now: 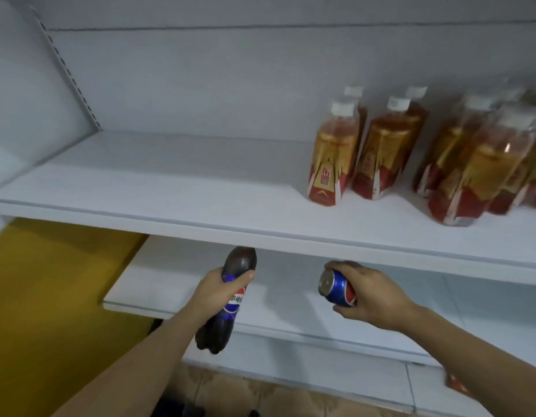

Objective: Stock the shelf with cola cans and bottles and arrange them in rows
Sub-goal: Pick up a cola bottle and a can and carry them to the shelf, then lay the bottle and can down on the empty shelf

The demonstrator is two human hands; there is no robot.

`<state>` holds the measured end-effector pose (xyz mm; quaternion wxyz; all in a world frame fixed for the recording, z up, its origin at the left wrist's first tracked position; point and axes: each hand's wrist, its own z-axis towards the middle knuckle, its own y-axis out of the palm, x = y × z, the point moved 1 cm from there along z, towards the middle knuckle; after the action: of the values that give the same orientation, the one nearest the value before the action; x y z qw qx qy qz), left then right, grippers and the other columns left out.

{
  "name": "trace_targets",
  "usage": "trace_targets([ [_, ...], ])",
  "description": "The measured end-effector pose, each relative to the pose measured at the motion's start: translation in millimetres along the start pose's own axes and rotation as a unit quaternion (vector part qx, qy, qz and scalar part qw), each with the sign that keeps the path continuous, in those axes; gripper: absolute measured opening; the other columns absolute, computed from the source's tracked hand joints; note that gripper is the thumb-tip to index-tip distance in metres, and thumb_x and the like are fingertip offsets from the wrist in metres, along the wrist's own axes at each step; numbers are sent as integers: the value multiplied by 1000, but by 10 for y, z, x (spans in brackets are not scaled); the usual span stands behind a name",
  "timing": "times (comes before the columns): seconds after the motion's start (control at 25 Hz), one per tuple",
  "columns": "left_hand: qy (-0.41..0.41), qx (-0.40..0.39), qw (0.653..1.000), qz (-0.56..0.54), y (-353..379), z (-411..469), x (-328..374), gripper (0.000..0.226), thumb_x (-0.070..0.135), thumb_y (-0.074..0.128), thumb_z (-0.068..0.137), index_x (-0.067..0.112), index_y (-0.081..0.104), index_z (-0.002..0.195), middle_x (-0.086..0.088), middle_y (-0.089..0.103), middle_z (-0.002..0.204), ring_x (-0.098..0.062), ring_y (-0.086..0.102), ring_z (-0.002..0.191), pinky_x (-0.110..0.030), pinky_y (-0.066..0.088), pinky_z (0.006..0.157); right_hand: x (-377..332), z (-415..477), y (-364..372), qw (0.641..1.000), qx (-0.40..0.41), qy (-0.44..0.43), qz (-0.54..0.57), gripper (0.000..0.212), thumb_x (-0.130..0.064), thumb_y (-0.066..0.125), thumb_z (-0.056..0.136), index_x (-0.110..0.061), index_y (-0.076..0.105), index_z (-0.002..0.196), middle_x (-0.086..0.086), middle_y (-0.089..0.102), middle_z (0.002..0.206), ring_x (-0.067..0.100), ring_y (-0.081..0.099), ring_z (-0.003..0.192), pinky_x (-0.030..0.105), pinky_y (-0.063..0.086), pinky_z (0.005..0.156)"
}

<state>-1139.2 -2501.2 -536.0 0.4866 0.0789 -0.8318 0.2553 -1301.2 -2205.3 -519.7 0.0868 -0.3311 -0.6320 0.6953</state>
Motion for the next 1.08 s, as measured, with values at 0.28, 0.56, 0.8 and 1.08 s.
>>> trace_targets([
  [0.28, 77, 18, 997, 21, 472, 862, -518, 59, 71, 77, 60, 22, 72, 92, -4, 77, 81, -28, 76, 75, -52, 61, 84, 214, 483, 1062, 996, 90, -22, -2, 76, -48, 78, 74, -40, 37, 138, -16, 54, 129, 14, 60, 103, 28, 54, 83],
  [0.56, 199, 40, 974, 100, 963, 1869, -1402, 40, 65, 75, 77, 29, 70, 95, 5, 76, 83, -15, 73, 77, -35, 59, 78, 706, 995, 2491, 979, 135, -63, -138, 78, -44, 76, 78, -36, 34, 143, -9, 54, 133, 18, 60, 107, 31, 52, 86],
  [0.8, 183, 30, 917, 354, 1310, 2324, -1706, 57, 80, 64, 73, 28, 63, 95, 6, 69, 87, -15, 65, 79, -30, 50, 69, 1134, 849, 3147, 976, 155, 25, -149, 74, -42, 71, 81, -38, 32, 143, -11, 53, 133, 19, 57, 111, 33, 44, 92],
  [1.08, 236, 66, 819, 519, 1630, 2712, -1696, 68, 84, 57, 71, 27, 52, 108, 4, 63, 100, -22, 60, 86, -33, 49, 71, 1641, 906, 3019, 959, 164, 92, -213, 73, -46, 71, 81, -34, 35, 143, -4, 55, 130, 25, 54, 113, 42, 42, 94],
])
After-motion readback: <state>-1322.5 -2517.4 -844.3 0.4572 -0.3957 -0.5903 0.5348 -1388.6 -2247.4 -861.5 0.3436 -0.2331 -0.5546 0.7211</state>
